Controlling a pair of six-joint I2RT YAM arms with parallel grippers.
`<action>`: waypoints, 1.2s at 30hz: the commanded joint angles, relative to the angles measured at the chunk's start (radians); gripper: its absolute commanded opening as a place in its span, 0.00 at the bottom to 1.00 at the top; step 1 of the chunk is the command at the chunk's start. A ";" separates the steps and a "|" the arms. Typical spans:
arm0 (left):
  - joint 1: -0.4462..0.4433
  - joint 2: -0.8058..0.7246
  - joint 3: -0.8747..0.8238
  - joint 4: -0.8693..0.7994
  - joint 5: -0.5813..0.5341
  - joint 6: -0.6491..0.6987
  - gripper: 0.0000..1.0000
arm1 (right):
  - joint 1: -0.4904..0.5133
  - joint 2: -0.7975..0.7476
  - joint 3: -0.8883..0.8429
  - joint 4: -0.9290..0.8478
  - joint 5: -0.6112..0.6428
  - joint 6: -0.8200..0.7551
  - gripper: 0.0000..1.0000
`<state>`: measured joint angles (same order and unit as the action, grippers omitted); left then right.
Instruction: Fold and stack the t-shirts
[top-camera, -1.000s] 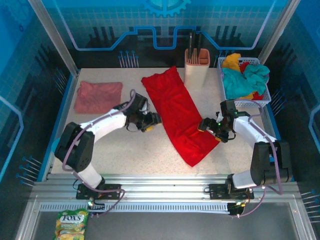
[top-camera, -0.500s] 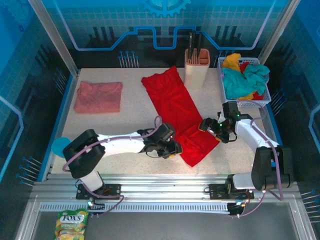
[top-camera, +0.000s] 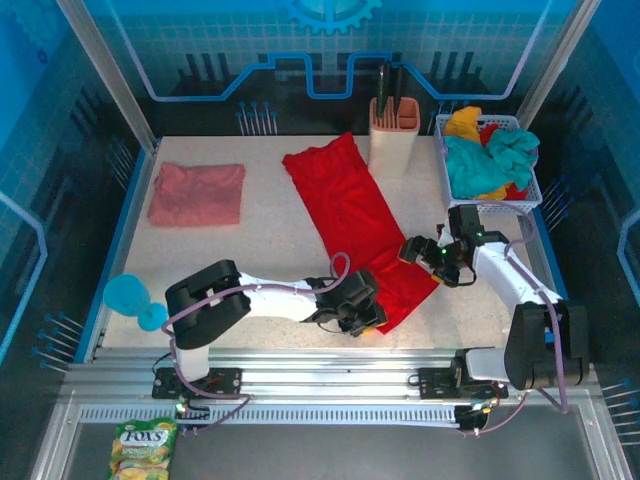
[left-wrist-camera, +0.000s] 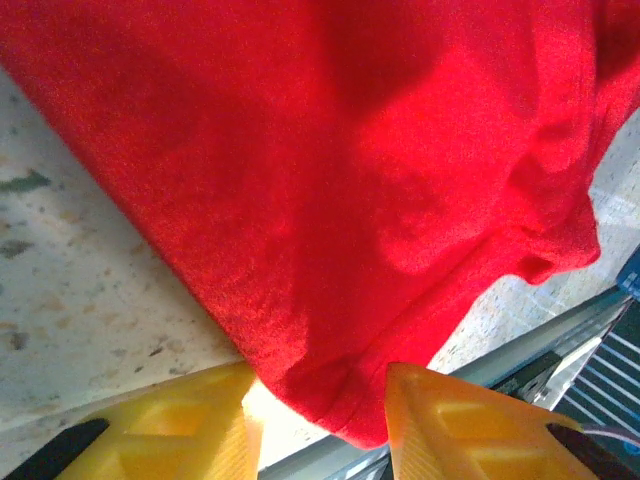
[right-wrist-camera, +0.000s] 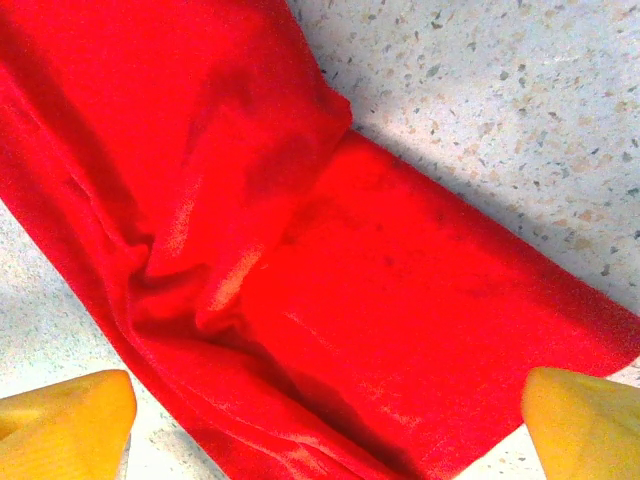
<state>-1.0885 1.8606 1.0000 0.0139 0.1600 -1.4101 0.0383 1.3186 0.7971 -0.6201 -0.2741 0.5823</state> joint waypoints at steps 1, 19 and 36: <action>0.000 0.027 0.021 0.011 -0.032 -0.038 0.37 | -0.025 -0.025 -0.021 -0.023 -0.019 -0.009 1.00; 0.078 0.048 0.113 -0.184 -0.033 0.121 0.10 | -0.058 -0.069 -0.048 -0.043 -0.049 -0.032 1.00; 0.207 -0.126 -0.019 -0.367 0.128 0.396 0.00 | -0.016 -0.110 -0.105 -0.080 -0.048 0.000 1.00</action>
<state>-0.9123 1.7992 1.0302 -0.2619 0.2283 -1.1038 0.0006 1.2190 0.7097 -0.6659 -0.3073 0.5690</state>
